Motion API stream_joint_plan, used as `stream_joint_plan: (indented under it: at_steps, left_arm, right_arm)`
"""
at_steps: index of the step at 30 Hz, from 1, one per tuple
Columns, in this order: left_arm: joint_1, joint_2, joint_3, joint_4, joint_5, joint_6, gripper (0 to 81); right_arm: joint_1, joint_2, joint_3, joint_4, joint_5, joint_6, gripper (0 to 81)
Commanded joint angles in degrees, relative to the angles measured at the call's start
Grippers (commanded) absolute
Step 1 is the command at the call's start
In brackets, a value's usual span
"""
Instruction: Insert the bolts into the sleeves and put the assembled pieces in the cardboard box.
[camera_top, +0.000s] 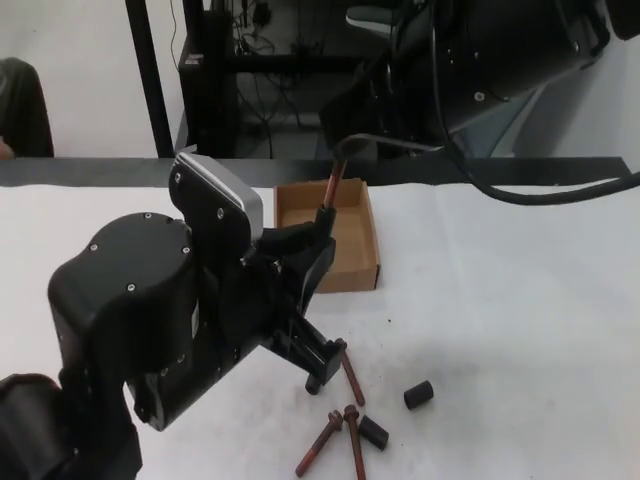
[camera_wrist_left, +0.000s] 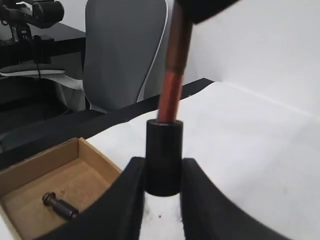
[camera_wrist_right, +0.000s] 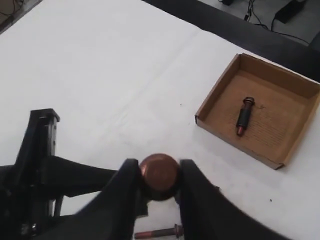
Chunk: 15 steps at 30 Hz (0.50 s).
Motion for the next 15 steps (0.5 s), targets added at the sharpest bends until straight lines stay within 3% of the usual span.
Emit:
stream_joint_plan:
  at_steps: [1,9,13,15]
  left_arm:
    - [0.1,-0.3,-0.3,-3.4,0.0,0.2,1.8]
    - [0.1,-0.3,-0.3,-3.5,0.0,0.2,1.8]
    - [0.1,-0.3,-0.3,-5.5,0.0,0.2,1.8]
    - [0.1,-0.3,-0.3,-6.7,0.0,0.2,1.8]
  right_arm:
    - [1.1,-0.5,-0.4,0.7,-1.7,0.7,0.6]
    - [2.4,-0.4,-0.3,2.5,-2.4,2.0,0.6]
    - [2.4,-0.1,-0.3,5.4,2.6,1.7,0.1]
    - [2.4,-0.1,-0.2,5.3,3.0,1.5,4.3]
